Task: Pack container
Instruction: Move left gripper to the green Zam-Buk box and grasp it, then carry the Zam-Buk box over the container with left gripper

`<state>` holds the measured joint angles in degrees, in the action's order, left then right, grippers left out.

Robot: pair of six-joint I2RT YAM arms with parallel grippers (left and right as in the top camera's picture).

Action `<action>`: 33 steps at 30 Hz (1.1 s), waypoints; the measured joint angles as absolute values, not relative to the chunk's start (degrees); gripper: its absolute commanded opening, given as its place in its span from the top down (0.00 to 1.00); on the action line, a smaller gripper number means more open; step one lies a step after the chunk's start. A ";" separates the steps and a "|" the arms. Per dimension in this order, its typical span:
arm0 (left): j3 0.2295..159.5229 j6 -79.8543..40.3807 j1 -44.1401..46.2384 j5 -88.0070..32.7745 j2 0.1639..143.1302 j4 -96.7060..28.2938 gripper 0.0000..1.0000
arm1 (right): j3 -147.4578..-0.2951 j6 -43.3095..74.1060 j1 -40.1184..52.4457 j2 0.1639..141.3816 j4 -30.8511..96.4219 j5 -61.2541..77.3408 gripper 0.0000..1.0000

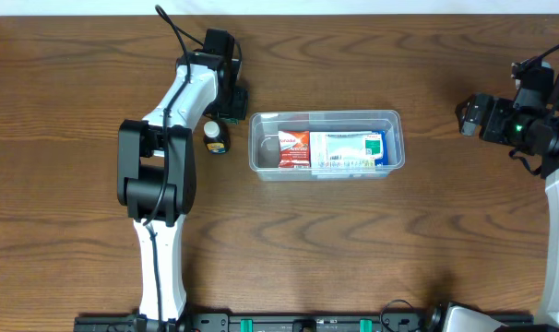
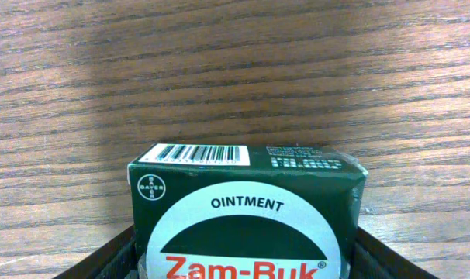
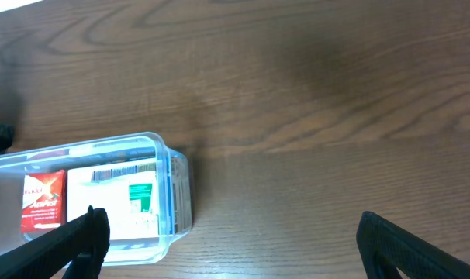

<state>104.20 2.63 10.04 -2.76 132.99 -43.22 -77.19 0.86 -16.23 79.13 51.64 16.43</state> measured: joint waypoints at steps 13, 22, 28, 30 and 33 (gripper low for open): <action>107.13 2.63 10.02 -2.57 132.46 -50.17 0.33 | -77.19 0.86 -16.23 79.13 51.64 16.43 0.01; 109.12 -0.01 10.04 -2.57 123.11 -52.71 0.33 | -77.19 0.84 -16.23 79.13 51.64 16.43 0.01; 109.73 -4.14 10.04 -2.57 116.29 -56.25 0.34 | -77.19 0.84 -16.23 79.13 51.64 16.43 0.01; 109.84 -6.26 10.04 -2.57 114.76 -59.51 0.33 | -77.19 0.84 -16.23 79.13 51.66 16.43 0.01; 109.91 -8.86 10.35 -2.57 113.99 -63.57 0.34 | -77.19 0.86 -16.23 79.13 51.64 16.43 0.01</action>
<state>109.91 -8.86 10.35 -2.57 113.99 -63.57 -77.19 0.86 -16.23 79.13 51.64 16.43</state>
